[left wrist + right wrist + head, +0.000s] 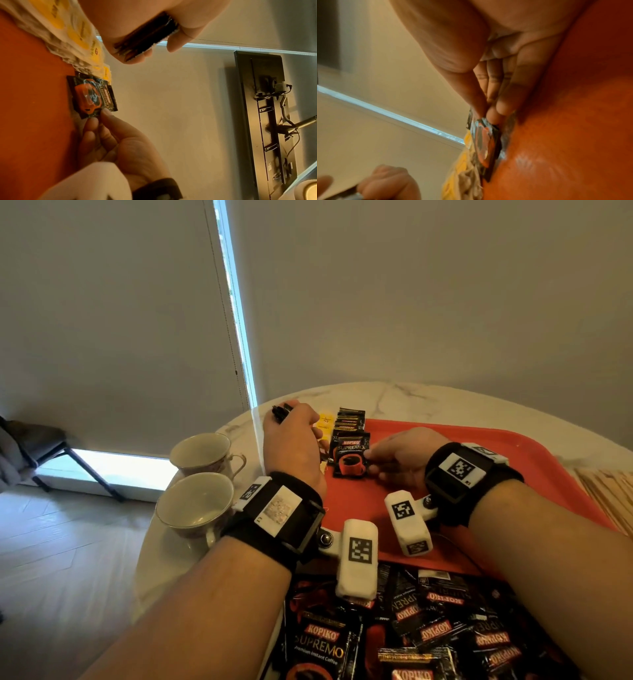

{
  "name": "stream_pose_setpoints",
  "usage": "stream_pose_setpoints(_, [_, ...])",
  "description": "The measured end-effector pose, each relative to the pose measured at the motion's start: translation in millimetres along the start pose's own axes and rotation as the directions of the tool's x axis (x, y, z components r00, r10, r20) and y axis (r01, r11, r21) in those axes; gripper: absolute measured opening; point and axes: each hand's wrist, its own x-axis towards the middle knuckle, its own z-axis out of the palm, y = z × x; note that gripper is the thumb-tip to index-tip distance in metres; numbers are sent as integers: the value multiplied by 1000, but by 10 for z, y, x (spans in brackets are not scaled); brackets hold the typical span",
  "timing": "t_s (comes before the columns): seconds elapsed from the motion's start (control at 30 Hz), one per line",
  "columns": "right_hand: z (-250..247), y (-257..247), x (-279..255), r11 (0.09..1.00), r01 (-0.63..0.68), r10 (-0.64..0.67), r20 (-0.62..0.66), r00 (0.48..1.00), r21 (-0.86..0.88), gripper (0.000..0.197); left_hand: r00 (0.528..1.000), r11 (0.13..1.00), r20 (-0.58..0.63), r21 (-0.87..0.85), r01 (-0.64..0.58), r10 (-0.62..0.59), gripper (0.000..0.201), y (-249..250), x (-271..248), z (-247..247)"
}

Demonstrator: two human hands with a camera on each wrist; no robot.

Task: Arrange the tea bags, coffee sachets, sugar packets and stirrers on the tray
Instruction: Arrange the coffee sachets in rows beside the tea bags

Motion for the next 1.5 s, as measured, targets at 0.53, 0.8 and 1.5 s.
stream_pose_setpoints(0.53, [78, -61, 99, 979, -90, 85, -36, 996, -183, 11, 999, 999, -16, 34, 39, -39, 32, 2, 2, 9])
stream_pose_setpoints(0.8, [104, -53, 157, 974, -81, 73, -44, 996, -212, 13, 999, 997, -9, 76, 34, -34, 28, -16, 7, 6])
stream_pose_setpoints(1.5, [-160, -141, -353, 976, 120, -162, 238, 958, 183, 30, 984, 995, 158, -45, 92, -84, 21, -87, -43, 45])
